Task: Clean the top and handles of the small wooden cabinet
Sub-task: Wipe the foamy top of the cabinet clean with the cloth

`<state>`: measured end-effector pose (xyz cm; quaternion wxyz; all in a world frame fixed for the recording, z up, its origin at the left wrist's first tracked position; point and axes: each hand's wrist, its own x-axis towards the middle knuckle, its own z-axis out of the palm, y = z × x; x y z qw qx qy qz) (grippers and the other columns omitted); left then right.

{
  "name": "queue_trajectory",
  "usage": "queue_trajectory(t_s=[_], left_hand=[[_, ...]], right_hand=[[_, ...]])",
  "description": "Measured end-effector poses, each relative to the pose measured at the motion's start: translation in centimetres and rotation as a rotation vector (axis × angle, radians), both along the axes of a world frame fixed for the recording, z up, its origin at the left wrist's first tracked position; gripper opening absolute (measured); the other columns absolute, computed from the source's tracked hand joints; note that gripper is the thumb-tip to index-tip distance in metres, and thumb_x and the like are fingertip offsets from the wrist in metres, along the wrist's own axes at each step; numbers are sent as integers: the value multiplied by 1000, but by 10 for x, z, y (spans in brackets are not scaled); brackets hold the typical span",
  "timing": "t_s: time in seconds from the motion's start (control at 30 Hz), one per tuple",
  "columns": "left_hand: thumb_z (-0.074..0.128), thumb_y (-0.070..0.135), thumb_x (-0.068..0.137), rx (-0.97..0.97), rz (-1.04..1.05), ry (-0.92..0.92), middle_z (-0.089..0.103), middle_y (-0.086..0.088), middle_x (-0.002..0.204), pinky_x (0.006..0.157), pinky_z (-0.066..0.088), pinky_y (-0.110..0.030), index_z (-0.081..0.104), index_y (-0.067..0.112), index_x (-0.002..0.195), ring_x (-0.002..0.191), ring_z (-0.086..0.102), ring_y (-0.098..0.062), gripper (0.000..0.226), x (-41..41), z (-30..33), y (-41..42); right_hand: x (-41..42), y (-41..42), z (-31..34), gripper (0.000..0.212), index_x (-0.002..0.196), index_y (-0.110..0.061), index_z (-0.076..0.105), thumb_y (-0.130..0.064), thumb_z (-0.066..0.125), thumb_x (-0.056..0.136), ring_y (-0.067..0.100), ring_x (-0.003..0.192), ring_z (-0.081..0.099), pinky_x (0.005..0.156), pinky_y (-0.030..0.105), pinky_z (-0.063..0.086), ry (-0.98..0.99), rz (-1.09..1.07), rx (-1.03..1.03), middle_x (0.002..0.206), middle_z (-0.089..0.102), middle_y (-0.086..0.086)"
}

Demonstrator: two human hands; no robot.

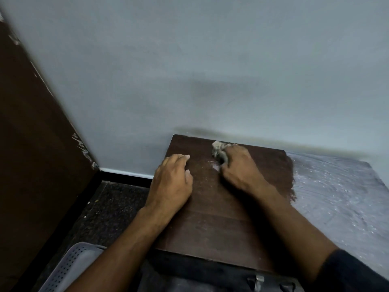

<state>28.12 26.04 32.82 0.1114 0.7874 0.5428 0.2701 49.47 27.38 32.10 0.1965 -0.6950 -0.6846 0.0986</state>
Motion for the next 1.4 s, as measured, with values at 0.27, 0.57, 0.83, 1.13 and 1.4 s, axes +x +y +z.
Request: queue_trajectory(t_s=[0.27,0.57,0.83,1.13,1.4], left_hand=[[53,12,90,8,-84,8,58,-2,129,104,44,-39,55,10,134,120,52,-21,44,4,1,-20],[49,15,95,16,-109,28,56,-5,133,105,42,-39,52,8,136,122,51,-23,42,2,12,-26],[49,26,98,-60,-132,40,50,2,141,107,38,-31,44,15,144,129,44,-15,47,13,14,-32],[53,24,95,-10,-166,91,55,0,132,105,41,-36,52,13,136,123,48,-18,43,24,2,-26],[56,22,93,37,-168,125,58,-6,124,99,43,-41,57,13,131,115,51,-25,40,39,2,-20]], right_hand=[[-3,-29,8,19,107,-24,69,-25,56,94,14,108,59,102,26,47,104,258,36,114,66,-1],[-63,-27,4,21,102,-7,67,-10,52,88,24,102,60,102,36,47,84,397,52,107,68,10],[3,16,23,24,112,-5,65,-19,55,95,33,112,57,98,36,45,-48,-60,-22,119,62,16],[40,-45,15,11,95,-22,66,-15,61,88,8,94,57,85,14,46,54,190,-10,105,65,-3],[22,-53,12,22,110,-17,71,-27,60,95,20,106,60,103,33,46,57,89,62,114,70,6]])
